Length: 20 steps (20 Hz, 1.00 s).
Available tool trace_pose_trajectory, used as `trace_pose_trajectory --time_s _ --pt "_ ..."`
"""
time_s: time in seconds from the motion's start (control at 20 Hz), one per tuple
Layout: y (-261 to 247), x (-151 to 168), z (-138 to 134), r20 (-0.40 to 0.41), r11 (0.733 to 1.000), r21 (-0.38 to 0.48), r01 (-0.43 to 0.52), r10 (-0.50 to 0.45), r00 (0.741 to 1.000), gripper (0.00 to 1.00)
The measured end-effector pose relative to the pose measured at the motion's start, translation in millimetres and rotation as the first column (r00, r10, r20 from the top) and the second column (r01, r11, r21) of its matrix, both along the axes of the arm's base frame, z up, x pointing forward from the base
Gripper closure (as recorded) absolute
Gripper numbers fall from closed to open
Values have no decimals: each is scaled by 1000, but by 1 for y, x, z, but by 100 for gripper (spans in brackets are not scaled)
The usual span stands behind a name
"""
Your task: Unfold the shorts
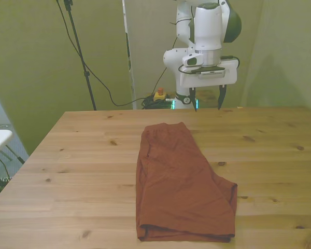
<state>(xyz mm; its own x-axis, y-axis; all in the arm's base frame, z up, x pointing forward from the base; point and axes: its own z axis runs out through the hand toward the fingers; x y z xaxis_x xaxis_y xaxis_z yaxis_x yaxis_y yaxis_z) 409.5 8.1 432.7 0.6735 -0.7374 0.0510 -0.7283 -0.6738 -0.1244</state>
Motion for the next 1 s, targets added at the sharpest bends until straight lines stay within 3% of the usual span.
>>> trace_pose_trajectory --time_s 0.25,0.65,0.85,1.0 --pt "-23 3 -2 0 998 -52 38 -38 999 0" --pt "-197 44 -13 -36 960 -18 280 -281 959 0" --pt "-258 46 -29 -58 971 52 232 -229 972 0" --pt "-275 41 -27 -74 973 100 210 -203 976 0"
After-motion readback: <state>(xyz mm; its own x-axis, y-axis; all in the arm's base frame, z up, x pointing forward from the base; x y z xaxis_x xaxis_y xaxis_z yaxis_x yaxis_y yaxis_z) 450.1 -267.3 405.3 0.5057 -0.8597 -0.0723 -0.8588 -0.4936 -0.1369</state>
